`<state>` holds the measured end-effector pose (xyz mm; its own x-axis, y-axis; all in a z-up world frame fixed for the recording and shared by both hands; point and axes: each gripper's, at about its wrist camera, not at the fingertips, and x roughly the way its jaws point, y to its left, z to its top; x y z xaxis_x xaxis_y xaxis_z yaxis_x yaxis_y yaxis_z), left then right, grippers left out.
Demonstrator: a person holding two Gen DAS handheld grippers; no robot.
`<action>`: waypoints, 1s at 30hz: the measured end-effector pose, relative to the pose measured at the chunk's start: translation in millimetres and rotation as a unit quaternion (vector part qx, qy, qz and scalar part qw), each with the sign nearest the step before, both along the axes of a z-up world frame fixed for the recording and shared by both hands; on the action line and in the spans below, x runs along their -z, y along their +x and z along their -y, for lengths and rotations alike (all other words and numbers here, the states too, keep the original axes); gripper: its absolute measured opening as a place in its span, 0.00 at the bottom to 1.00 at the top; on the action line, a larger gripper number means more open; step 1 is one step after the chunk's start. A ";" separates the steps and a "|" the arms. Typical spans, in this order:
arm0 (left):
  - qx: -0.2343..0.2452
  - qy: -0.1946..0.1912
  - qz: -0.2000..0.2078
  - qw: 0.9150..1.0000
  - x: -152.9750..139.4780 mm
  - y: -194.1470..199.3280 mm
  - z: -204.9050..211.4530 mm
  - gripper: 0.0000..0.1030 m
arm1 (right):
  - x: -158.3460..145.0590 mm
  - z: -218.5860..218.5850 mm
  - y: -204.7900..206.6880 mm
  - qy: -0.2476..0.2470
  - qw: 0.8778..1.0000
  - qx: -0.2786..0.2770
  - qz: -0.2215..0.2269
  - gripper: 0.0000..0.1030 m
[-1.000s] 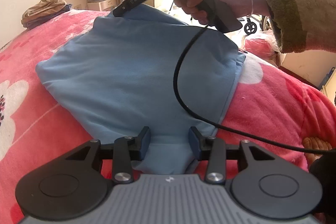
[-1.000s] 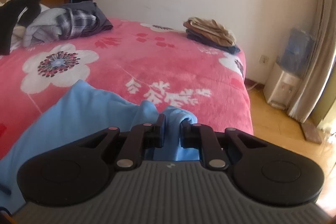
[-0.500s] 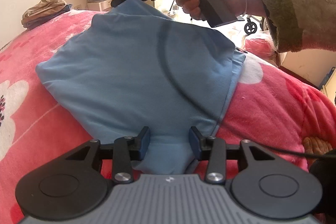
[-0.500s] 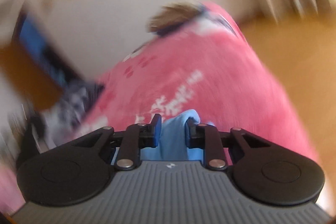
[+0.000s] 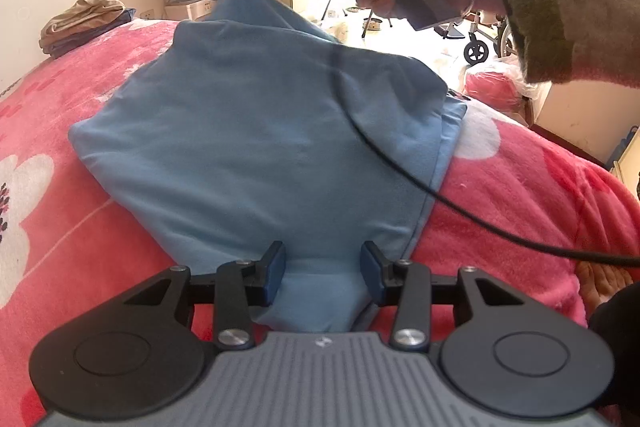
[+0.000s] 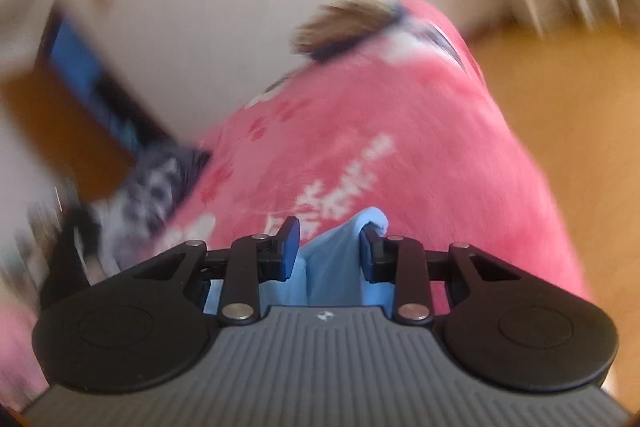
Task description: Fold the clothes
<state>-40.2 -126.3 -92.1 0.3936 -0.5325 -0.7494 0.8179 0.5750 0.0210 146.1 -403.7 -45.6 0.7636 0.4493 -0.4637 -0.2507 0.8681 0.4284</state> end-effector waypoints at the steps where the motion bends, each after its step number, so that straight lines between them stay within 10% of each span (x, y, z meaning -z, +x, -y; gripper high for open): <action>1: 0.000 0.000 0.000 1.000 0.1 0.0 0.1 0.42 | -8.6 -16.0 -6.8 -0.044 0.998 -0.033 0.020 0.35; 5: 0.000 0.000 0.000 1.000 0.1 0.3 -0.2 0.42 | -20.9 -89.5 -46.7 -0.271 0.941 -0.172 0.106 0.54; 7: -0.001 0.000 0.001 1.000 0.2 0.1 -0.5 0.42 | -12.3 -113.0 -61.5 -0.344 0.906 -0.213 0.126 0.54; 9: -0.001 0.000 0.001 1.000 0.1 -0.2 -0.5 0.42 | -6.1 -120.9 -64.1 -0.367 0.895 -0.223 0.123 0.54; 14: 0.000 0.001 0.001 1.000 -0.4 -0.4 -1.0 0.42 | -12.5 -88.8 -43.7 -0.327 0.931 -0.120 0.109 0.54; 19: 0.000 0.001 0.002 1.000 -0.2 -0.6 -1.5 0.42 | 4.0 -30.4 -5.2 -0.249 0.967 -0.046 0.004 0.79; 23: 0.001 0.001 0.002 1.000 -0.8 -0.1 -1.8 0.42 | 20.9 19.3 2.0 -0.129 0.989 0.044 -0.055 0.80; 27: 0.002 0.003 0.003 1.000 -0.8 0.1 -0.9 0.42 | 28.3 63.0 -0.9 0.075 0.989 0.107 -0.069 0.79; 30: 0.001 0.003 0.004 1.000 -0.5 -0.6 0.1 0.43 | 31.3 60.9 10.0 0.100 0.987 0.095 -0.082 0.69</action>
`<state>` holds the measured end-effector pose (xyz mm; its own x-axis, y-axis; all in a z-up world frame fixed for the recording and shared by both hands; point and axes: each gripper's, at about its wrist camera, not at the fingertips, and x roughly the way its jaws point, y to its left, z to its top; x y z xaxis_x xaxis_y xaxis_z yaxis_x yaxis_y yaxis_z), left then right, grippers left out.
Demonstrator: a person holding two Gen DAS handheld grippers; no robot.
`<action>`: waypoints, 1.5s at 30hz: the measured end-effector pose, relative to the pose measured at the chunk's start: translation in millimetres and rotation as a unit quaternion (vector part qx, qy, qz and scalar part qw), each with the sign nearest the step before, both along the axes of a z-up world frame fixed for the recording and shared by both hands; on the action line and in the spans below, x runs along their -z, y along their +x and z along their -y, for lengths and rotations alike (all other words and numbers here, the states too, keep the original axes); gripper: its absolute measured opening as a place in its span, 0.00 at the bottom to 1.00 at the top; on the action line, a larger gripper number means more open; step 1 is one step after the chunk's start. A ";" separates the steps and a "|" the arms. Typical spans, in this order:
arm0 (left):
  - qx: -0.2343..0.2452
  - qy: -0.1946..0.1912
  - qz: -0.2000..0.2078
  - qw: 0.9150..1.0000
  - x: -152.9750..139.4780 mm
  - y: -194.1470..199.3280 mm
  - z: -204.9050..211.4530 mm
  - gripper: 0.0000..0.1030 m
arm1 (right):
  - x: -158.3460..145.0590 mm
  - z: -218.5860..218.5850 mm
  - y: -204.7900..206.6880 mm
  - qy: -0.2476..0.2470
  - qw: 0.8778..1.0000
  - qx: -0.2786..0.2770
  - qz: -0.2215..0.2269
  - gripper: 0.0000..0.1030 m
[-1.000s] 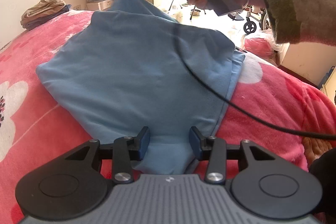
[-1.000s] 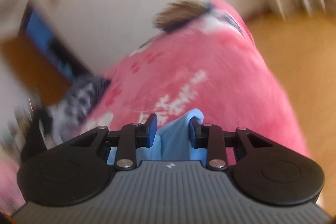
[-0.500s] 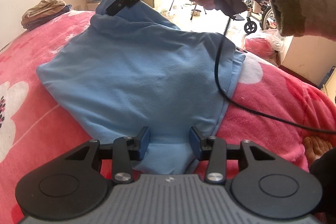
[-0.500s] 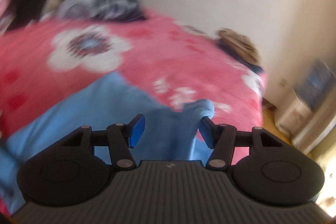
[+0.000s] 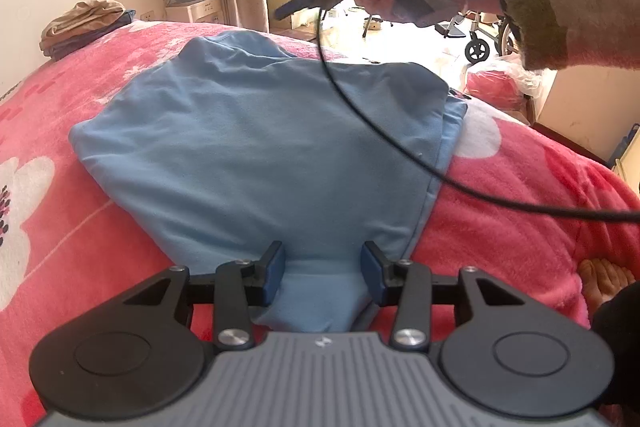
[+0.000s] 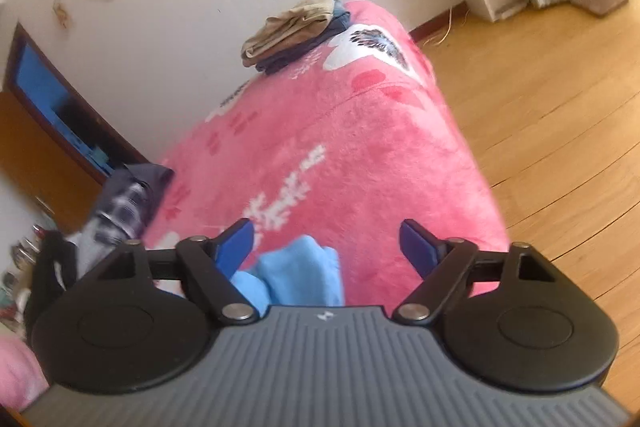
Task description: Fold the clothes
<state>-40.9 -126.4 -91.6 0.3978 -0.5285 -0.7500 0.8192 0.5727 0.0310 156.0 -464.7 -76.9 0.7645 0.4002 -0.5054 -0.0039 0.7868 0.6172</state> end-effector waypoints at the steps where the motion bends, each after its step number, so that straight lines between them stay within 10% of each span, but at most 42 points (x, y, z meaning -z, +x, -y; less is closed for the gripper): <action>1: 0.000 0.000 0.000 1.000 0.0 -0.1 0.2 0.43 | 1.7 -6.3 4.4 -0.009 1.000 -0.011 -0.006 0.67; 5: 0.000 0.001 0.001 1.000 0.2 -0.3 1.1 0.43 | 7.5 -33.8 20.7 -0.051 0.997 -0.054 -0.031 0.48; 7: -0.001 0.000 0.001 1.000 0.3 -0.5 1.2 0.43 | 8.7 -38.0 20.8 -0.055 0.997 -0.049 -0.025 0.06; 16: 0.000 -0.002 0.002 1.000 0.3 -0.8 -0.2 0.43 | 16.9 -15.6 13.1 -0.011 0.998 0.053 -0.022 0.12; 21: 0.000 -0.003 0.002 1.000 0.7 -0.5 -0.3 0.43 | 1.5 -33.3 -3.0 0.006 0.999 -0.034 -0.007 0.19; 26: 0.001 -0.002 0.003 1.000 0.5 -0.9 0.3 0.43 | 6.4 -69.2 -1.8 -0.074 0.992 -0.096 -0.040 0.42; 28: 0.000 -0.001 0.003 1.000 0.3 -0.9 0.7 0.43 | 4.0 -83.7 -4.9 -0.100 0.988 -0.118 -0.026 0.13; 36: 0.001 -0.001 0.004 1.000 0.9 -0.7 1.0 0.43 | -16.3 -161.5 -47.1 -0.303 0.922 -0.226 0.083 0.13; 45: 0.001 -0.002 0.003 1.000 0.7 -0.2 0.4 0.43 | -17.0 -146.8 -43.1 -0.285 0.934 -0.204 0.068 0.31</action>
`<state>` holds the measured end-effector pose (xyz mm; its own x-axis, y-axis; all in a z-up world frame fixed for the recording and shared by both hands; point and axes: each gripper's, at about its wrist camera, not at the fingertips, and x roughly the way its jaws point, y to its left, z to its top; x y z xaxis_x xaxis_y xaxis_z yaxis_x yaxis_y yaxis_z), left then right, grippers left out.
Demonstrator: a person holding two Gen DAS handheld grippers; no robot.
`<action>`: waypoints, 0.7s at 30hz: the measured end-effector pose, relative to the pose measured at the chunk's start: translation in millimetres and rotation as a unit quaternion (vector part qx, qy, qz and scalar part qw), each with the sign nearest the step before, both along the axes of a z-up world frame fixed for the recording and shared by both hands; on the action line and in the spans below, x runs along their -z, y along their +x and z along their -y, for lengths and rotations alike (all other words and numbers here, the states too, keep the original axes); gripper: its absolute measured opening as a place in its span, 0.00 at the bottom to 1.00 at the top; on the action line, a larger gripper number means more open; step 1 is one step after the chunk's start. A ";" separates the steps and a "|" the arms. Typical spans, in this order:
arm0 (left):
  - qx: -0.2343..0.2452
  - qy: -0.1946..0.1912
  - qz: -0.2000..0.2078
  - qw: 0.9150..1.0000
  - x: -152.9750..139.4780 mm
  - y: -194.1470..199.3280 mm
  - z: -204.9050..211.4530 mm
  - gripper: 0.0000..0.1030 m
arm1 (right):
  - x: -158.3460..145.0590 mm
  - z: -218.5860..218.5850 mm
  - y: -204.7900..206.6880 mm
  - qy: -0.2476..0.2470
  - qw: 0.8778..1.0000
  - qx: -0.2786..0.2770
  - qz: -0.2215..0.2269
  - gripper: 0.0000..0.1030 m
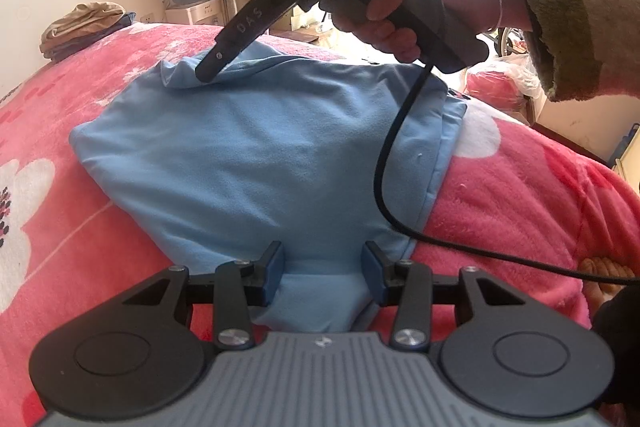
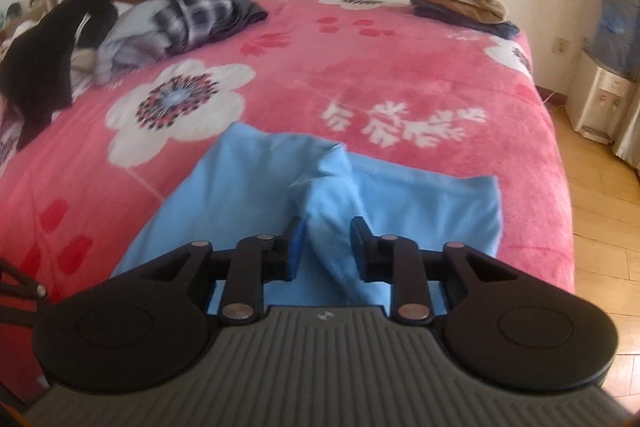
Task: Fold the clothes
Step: 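Pinch the shirt fold with the right tool while the left tool holds the edge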
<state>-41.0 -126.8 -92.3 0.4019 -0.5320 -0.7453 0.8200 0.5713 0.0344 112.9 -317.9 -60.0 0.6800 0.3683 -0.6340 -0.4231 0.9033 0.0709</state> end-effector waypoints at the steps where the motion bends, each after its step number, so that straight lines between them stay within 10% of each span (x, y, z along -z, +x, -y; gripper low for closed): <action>1: 0.000 0.000 0.000 1.000 0.1 0.0 0.1 0.43 | -0.4 0.5 0.1 0.004 1.000 -0.002 0.002 0.35; 4: 0.000 0.000 0.000 1.000 0.4 -0.1 0.4 0.43 | -1.8 2.5 2.7 0.010 1.000 -0.007 0.007 0.54; 10: -0.001 0.001 0.001 1.000 0.3 -0.1 1.1 0.43 | 2.2 13.1 14.4 0.047 0.999 0.003 -0.011 0.55; 21: 0.000 0.000 0.003 1.000 0.5 -0.3 0.8 0.43 | 13.4 -44.9 -24.0 -0.140 0.983 -0.048 0.106 0.41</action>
<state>-41.4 -127.6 -92.8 0.4063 -0.5319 -0.7429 0.8193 0.5721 0.0385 88.9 -273.0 -73.4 0.7786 0.2684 -0.5672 -0.4859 0.8298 -0.2745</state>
